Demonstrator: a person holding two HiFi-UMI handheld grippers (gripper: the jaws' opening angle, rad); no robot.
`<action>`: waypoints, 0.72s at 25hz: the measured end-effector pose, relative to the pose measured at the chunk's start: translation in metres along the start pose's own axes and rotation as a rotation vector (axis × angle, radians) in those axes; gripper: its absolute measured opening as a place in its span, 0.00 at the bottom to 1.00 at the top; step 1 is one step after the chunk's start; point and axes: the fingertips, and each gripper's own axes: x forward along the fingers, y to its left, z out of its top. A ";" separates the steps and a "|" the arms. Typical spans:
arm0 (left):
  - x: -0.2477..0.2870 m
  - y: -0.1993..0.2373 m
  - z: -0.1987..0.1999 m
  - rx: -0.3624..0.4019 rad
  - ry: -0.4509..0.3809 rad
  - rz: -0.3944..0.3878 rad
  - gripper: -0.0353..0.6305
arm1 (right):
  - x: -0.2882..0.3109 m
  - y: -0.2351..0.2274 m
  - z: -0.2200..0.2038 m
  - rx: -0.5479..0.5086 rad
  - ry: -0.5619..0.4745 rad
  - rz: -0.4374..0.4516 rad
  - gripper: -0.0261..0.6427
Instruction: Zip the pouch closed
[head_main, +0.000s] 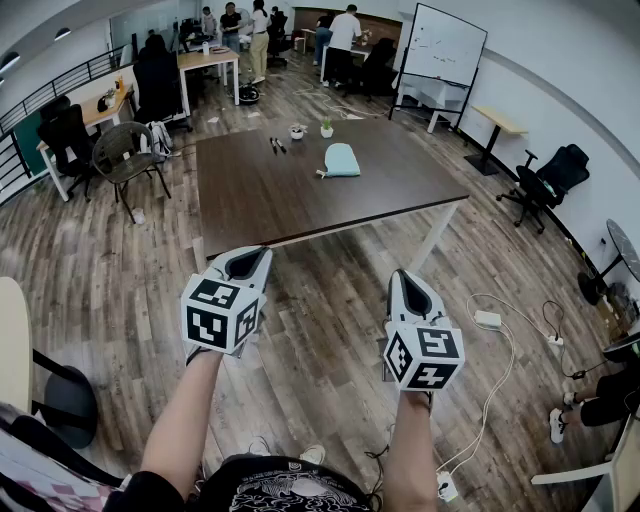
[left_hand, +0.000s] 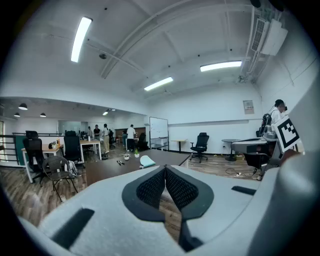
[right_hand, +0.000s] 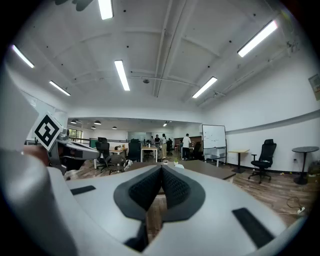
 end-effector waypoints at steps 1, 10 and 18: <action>0.001 -0.003 -0.001 -0.001 0.001 0.000 0.07 | -0.001 -0.001 -0.002 0.000 0.002 0.000 0.04; 0.015 -0.032 -0.002 -0.020 -0.001 0.011 0.07 | -0.008 -0.021 -0.011 0.013 0.011 0.042 0.13; 0.028 -0.035 0.003 -0.021 -0.008 0.052 0.08 | 0.000 -0.036 -0.010 0.019 0.013 0.066 0.24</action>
